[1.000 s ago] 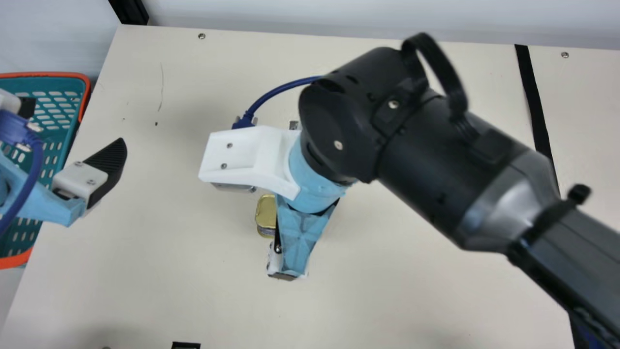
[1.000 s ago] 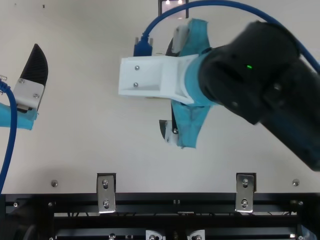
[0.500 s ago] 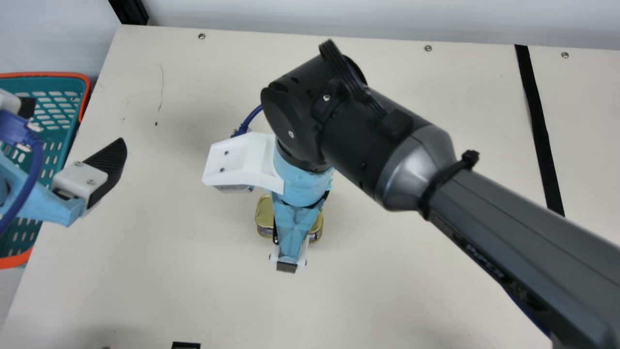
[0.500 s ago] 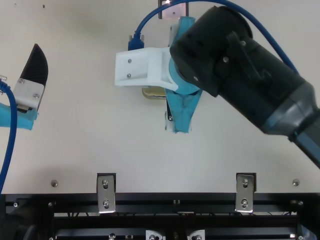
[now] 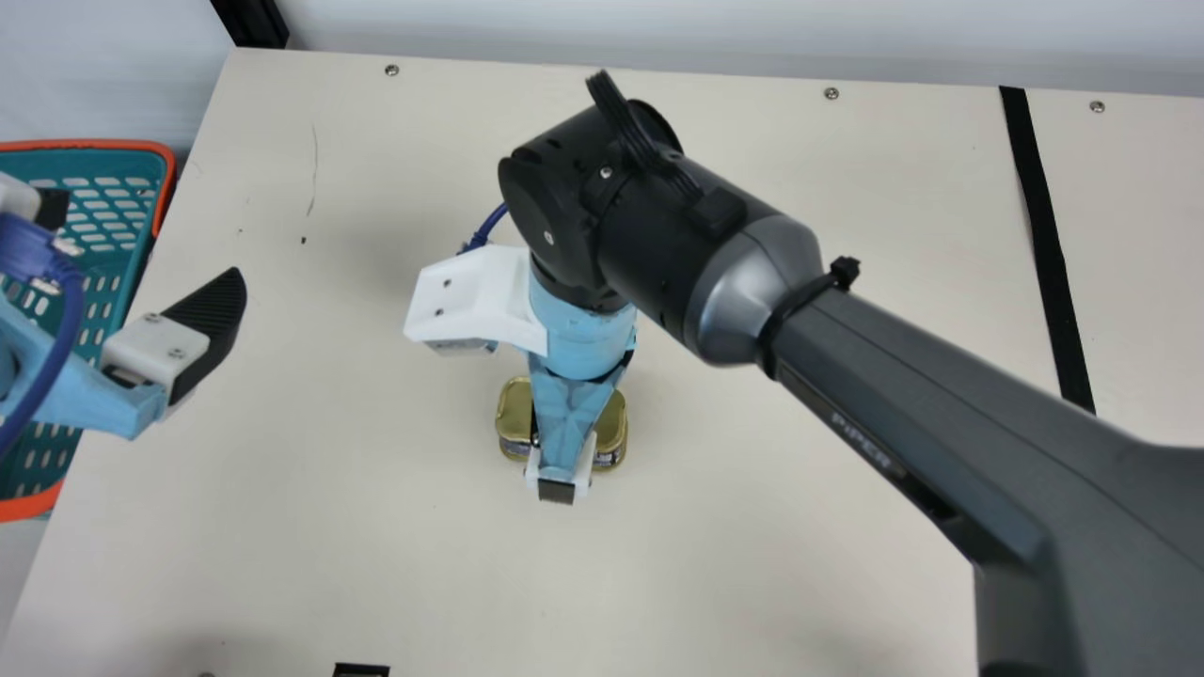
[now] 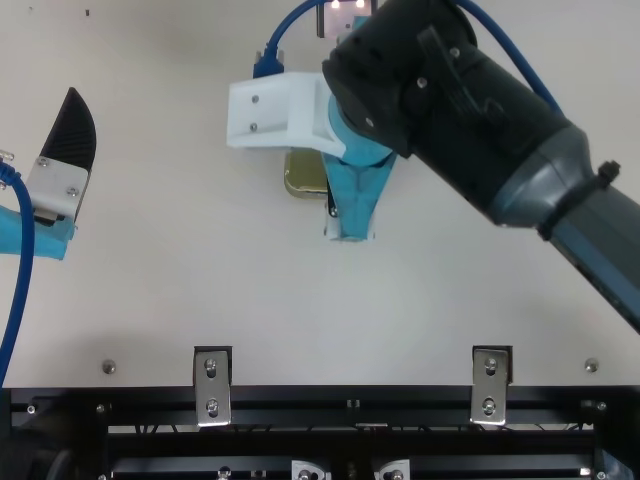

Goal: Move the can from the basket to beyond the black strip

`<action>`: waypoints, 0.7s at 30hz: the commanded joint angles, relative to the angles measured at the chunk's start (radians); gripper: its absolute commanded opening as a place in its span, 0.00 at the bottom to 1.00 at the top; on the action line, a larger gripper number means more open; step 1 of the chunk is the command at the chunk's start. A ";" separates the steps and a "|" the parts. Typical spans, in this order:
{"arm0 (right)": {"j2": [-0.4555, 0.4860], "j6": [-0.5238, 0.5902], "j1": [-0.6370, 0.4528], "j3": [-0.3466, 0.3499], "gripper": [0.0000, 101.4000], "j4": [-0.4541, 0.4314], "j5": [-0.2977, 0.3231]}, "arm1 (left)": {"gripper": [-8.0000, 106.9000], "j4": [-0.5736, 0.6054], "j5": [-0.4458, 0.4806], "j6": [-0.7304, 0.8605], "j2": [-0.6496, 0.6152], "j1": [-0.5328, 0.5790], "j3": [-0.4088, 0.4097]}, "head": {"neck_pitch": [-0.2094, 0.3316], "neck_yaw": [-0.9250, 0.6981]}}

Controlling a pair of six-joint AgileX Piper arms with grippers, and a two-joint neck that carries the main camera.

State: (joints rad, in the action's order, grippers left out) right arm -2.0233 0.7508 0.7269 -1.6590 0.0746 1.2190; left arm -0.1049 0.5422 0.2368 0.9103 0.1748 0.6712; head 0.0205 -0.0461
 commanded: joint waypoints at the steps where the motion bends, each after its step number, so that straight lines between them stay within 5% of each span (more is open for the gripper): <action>1: -0.009 -0.002 -0.002 -0.004 1.00 0.008 0.001 | 0.85 0.000 0.000 0.000 0.000 0.000 0.000 | 0.003 0.003; 4: -0.021 -0.005 -0.003 -0.010 1.00 0.014 0.001 | 0.85 0.000 0.000 0.000 0.000 0.000 0.000 | 0.003 0.003; 5: -0.024 -0.009 -0.003 -0.013 0.55 0.015 0.001 | 0.85 0.000 0.000 0.000 0.000 0.000 0.000 | 0.003 0.003; 7: -0.028 -0.015 -0.003 -0.018 0.00 0.017 0.001 | 0.85 0.000 0.000 0.000 0.000 0.000 0.000 | 0.003 0.003; 16: 0.007 -0.052 -0.028 -0.065 0.00 0.043 -0.004 | 0.85 0.000 0.000 0.000 0.000 0.000 0.000 | 0.003 0.003; 21: 0.080 -0.084 -0.063 -0.029 0.00 0.078 -0.081 | 0.85 0.000 0.000 0.000 0.000 0.000 0.000 | 0.003 0.003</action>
State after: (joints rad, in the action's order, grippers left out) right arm -1.9689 0.6719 0.6715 -1.7005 0.1406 1.1784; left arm -0.1049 0.5422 0.2368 0.9103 0.1748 0.6712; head 0.0205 -0.0461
